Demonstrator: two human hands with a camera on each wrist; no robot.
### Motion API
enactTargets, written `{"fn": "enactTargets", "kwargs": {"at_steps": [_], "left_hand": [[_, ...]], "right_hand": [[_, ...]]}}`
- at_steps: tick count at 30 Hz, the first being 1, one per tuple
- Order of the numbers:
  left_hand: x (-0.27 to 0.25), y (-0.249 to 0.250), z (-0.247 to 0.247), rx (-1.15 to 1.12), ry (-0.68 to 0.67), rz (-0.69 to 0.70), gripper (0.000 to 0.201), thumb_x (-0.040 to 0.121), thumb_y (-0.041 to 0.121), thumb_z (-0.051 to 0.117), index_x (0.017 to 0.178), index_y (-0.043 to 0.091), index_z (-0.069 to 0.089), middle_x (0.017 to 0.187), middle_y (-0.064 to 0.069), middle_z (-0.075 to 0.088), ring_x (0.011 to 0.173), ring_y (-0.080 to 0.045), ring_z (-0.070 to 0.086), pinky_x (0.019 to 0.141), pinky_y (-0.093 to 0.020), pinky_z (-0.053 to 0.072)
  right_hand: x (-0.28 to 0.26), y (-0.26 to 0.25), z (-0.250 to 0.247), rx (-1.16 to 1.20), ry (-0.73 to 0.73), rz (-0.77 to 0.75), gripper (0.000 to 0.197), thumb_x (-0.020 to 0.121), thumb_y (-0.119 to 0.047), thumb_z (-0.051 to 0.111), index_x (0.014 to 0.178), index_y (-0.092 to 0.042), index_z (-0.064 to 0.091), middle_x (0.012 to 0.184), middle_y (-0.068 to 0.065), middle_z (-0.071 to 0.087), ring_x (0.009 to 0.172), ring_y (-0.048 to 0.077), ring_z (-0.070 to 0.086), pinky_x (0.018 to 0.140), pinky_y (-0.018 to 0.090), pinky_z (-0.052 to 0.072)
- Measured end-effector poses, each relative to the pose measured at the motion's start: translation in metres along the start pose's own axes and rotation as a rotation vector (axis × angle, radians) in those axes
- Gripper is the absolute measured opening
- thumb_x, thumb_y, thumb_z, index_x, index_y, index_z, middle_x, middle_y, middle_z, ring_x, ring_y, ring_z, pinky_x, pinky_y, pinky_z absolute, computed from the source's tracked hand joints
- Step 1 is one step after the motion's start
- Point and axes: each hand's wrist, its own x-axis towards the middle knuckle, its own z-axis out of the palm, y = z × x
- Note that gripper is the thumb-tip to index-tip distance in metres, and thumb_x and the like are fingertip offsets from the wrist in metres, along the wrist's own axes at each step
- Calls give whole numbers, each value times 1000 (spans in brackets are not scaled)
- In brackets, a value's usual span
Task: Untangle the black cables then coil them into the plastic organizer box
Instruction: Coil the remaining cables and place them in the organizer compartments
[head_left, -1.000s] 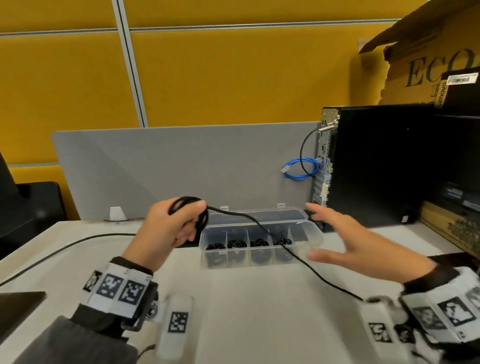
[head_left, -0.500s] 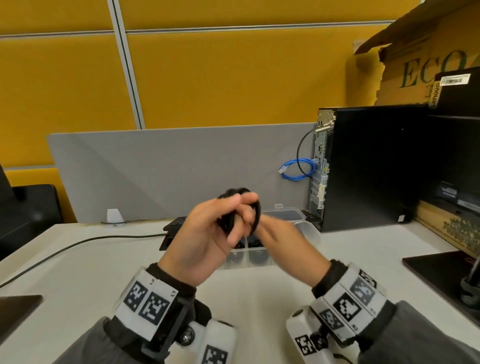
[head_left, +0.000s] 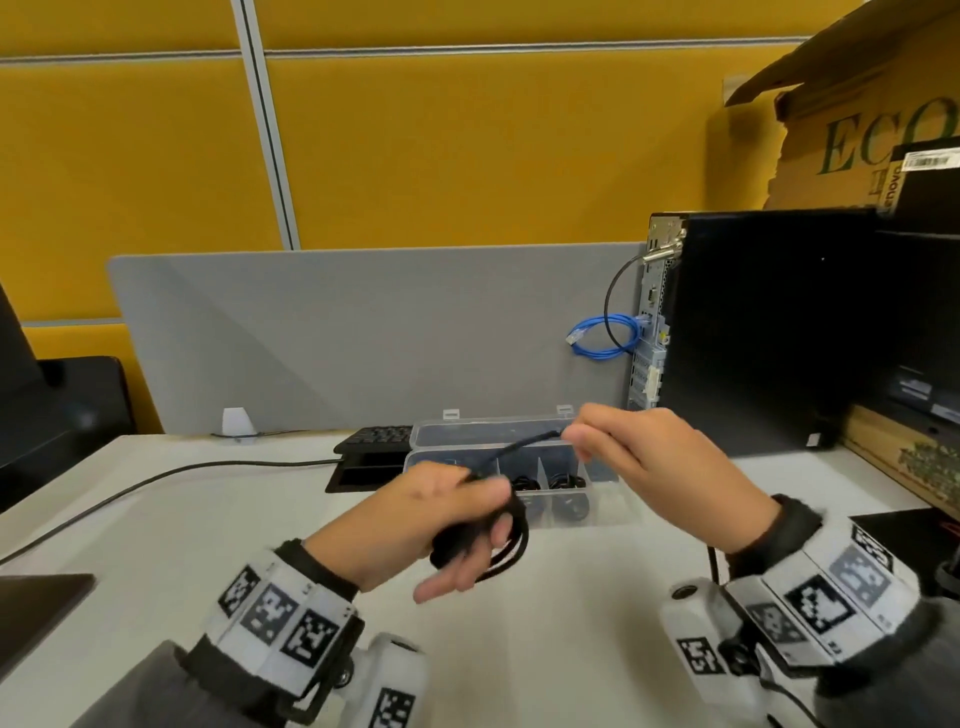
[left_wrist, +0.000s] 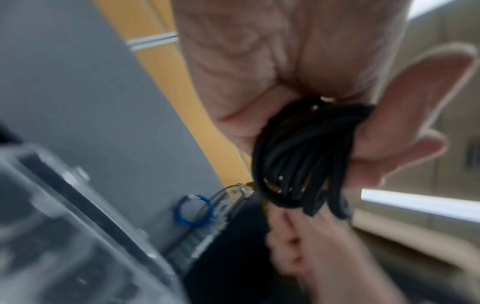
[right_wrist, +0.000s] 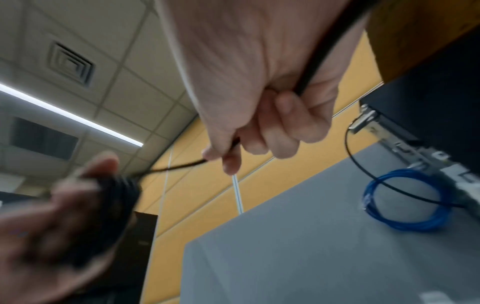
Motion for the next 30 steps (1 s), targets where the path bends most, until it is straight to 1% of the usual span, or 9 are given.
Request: {"fn": "enactTargets", "kwargs": {"at_steps": [3,5,7,11,17,20,23,27,30], "left_hand": [[4,21,4,-466,264,224,35,77,46,60,67,14,71,51,2,61,38,-7,52,51,-21,43],[13,27,2,-591,334,366,42,71,43,69,89,6,71,78,-1,70,68,-9,66,70,-17,52],[20,25,1,-245,371,344,69,59,50,76,113,11,55,103,0,71,98,-11,67,88,-21,49],[23,10,4,661,385,81,81,48,47,86,114,25,45,115,14,59,109,3,56,89,-13,45],[29,-6,2,1202,498,-60,36,82,32,65,94,17,34,93,0,61,86,-22,62,71,-35,51],[24,-9,-11,1115,581,-59,24,84,26,61,87,18,38,74,4,51,71,-21,52,57,-28,40],[11,-12,-33,950,603,-160,22,81,24,66,79,19,44,70,5,53,68,-17,52,54,-22,34],[1,0,-32,232,302,-119,27,67,21,70,85,3,60,61,0,57,46,-8,46,45,-16,35],[1,10,-19,-60,123,-12,29,65,16,66,88,0,62,53,-2,52,35,-7,35,43,-14,32]], "right_hand": [[-5,4,13,40,-170,10,27,97,-42,24,80,-33,42,73,-8,54,67,7,54,68,25,47],[-9,-4,28,119,-298,-21,25,97,-43,25,83,-30,41,80,-5,56,73,13,55,72,29,46],[-12,-14,37,159,-362,-65,21,99,-37,30,83,-29,39,78,-9,52,71,10,50,72,27,43],[-8,-16,22,178,-329,-40,20,100,-30,34,90,-19,48,69,-13,45,59,0,46,58,16,37],[-13,-6,15,223,-401,21,18,100,-27,37,92,-25,53,58,-13,46,49,1,45,49,13,36],[-15,6,2,147,-311,22,18,99,-27,40,87,-29,53,64,-20,52,64,-8,50,60,10,37],[-19,31,-18,39,-170,126,22,98,-28,39,80,-32,50,63,-18,57,55,-1,50,56,15,38],[-15,53,-23,179,48,237,24,98,-17,38,77,-18,50,53,-4,45,40,3,44,41,15,39],[-4,59,-16,350,87,304,19,97,-18,42,80,-15,50,47,-3,44,32,5,37,35,18,37]]}}
